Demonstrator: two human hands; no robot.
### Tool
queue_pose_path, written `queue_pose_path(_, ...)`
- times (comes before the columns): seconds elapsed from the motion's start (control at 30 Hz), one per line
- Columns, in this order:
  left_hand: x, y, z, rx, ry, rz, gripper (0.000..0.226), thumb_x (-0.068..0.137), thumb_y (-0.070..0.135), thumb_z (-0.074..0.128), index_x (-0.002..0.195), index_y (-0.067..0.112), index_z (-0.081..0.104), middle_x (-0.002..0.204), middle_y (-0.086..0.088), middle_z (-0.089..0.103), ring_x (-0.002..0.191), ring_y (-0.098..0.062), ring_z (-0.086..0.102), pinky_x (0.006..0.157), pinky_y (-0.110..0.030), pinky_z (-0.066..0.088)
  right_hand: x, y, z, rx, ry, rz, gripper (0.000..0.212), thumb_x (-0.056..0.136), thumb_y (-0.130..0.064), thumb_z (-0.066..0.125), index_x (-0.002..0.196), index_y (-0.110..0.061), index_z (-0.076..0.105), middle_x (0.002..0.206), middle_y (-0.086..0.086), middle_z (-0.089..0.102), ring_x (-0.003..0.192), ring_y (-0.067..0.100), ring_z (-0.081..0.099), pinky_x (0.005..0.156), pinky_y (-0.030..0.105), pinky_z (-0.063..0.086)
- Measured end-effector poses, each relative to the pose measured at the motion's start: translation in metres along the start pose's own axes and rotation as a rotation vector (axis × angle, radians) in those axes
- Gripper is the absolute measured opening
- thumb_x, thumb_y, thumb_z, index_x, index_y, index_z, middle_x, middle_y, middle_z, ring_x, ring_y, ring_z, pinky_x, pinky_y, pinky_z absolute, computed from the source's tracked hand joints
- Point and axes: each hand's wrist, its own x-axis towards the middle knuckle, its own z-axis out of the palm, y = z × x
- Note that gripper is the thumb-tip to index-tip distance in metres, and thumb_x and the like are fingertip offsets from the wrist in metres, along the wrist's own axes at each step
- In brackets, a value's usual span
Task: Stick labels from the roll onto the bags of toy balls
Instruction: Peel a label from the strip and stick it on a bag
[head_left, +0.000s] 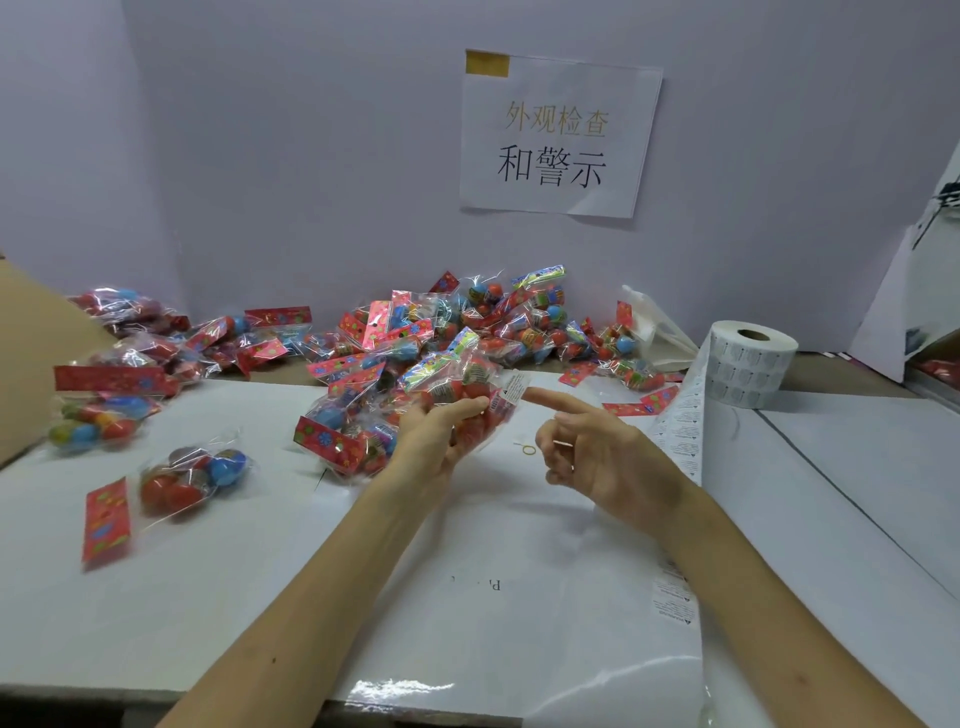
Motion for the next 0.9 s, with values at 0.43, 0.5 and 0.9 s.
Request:
queue_pose_path(0.43, -0.0013, 0.001, 0.0012, 0.03, -0.019, 0.027, 0.045, 0.087, -0.007, 0.071, 0.13, -0.006, 0.058, 0.113, -0.022, 0.074, 0.091, -0.026, 0.075, 0.076, -0.031, 0.064, 0.0008, 0.0051, 0.0075, -0.044, -0.034, 0.068, 0.043, 0.086, -0.032, 0.062, 0.129, -0.03, 0.069, 0.075, 0.002, 0.052, 0.069, 0.014, 0.04, 0.066, 0.028, 0.042)
queue_pose_path(0.5, 0.0001, 0.0001, 0.0011, 0.037, -0.027, 0.029, 0.044, 0.087, -0.007, 0.07, 0.13, -0.008, 0.058, 0.115, -0.023, 0.074, 0.096, -0.028, 0.074, 0.08, -0.033, 0.063, 0.0011, 0.005, 0.0085, -0.046, -0.023, 0.07, 0.042, 0.085, -0.031, 0.062, 0.126, -0.031, 0.071, 0.075, 0.001, 0.055, 0.068, 0.013, 0.043, 0.065, 0.028, 0.042)
queue_pose_path(0.9, 0.0069, -0.0017, -0.0027, 0.086, 0.011, 0.029, 0.043, 0.083, -0.001, 0.077, 0.123, 0.005, 0.06, 0.091, -0.007, 0.08, 0.083, -0.019, 0.078, 0.079, -0.031, 0.063, 0.0033, 0.0068, 0.0072, -0.138, 0.011, 0.057, 0.049, 0.085, -0.032, 0.062, 0.134, -0.029, 0.063, 0.078, 0.003, 0.062, 0.064, 0.011, 0.048, 0.063, 0.027, 0.043)
